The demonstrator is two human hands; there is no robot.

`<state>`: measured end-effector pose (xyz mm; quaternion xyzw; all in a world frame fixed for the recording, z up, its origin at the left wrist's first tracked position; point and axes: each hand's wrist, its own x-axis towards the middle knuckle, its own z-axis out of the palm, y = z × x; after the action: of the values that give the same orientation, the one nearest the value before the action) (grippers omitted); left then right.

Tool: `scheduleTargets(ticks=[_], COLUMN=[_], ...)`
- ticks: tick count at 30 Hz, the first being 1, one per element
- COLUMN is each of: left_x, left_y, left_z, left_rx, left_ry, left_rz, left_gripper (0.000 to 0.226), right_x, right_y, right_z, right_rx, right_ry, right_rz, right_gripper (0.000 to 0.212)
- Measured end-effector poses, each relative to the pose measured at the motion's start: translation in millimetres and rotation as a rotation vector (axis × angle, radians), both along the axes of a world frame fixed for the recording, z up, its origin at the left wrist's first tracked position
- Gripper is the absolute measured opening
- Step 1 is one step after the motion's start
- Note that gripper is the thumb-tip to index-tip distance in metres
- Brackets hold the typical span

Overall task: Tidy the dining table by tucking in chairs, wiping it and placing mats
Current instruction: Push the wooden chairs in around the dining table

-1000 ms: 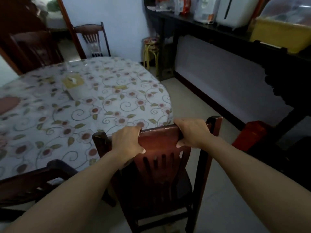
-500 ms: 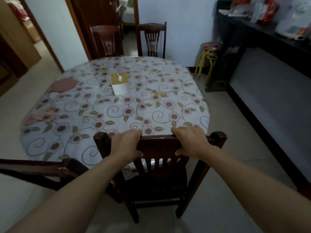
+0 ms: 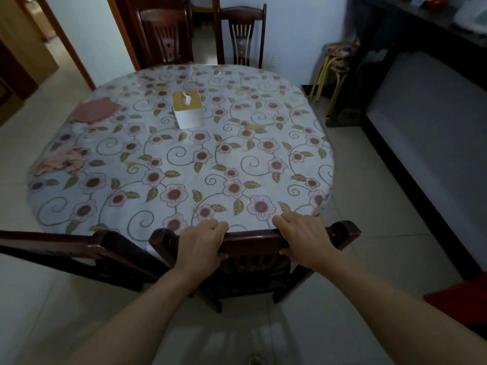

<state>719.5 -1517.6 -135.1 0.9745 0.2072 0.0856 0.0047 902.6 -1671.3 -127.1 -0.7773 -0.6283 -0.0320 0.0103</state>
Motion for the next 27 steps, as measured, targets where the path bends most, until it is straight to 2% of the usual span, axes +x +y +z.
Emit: scheduleTargets(ticks=[3, 10, 13, 16, 18, 23, 27], left_x=[-6.5, -25.5, -33.9, -43.5, -45.2, -45.9, -45.4], left_y=[-7.5, -22.2, -34.7, -46.3, -48.5, -47.8, -43.4], left_z=[-2.1, -15.9, -20.0, -27.4, -29.5, -30.7, -30.7], left_rx=[-0.016, -0.077, -0.129, -0.117, -0.093, -0.091, -0.077], left_ry=[0.015, 0.007, 0.017, 0.097, 0.129, 0.066, 0.021], left_rz=[-0.033, -0.156, -0.186, -0.210, -0.208, -0.175, -0.125], left_gripper=[0.056, 0.052, 0.048, 0.058, 0.061, 0.062, 0.050], right_x=[-11.7, -36.3, -46.7, -60.7, -63.8, -61.4, -55.4], right_y=[-8.0, -35.0, -46.5, -60.5, -66.1, -70.0, -62.2], right_z=[-4.4, -15.4, -12.5, -20.4, -28.0, -31.4, -36.4], right_rx=[0.002, -0.062, -0.124, -0.099, -0.045, 0.134, 0.232], right_ry=[-0.029, 0.069, 0.039, -0.038, -0.037, -0.038, -0.034], right_rz=[-0.040, -0.156, -0.175, -0.183, -0.190, -0.162, -0.125], right_gripper=[0.056, 0.044, 0.031, 0.042, 0.044, 0.039, 0.035])
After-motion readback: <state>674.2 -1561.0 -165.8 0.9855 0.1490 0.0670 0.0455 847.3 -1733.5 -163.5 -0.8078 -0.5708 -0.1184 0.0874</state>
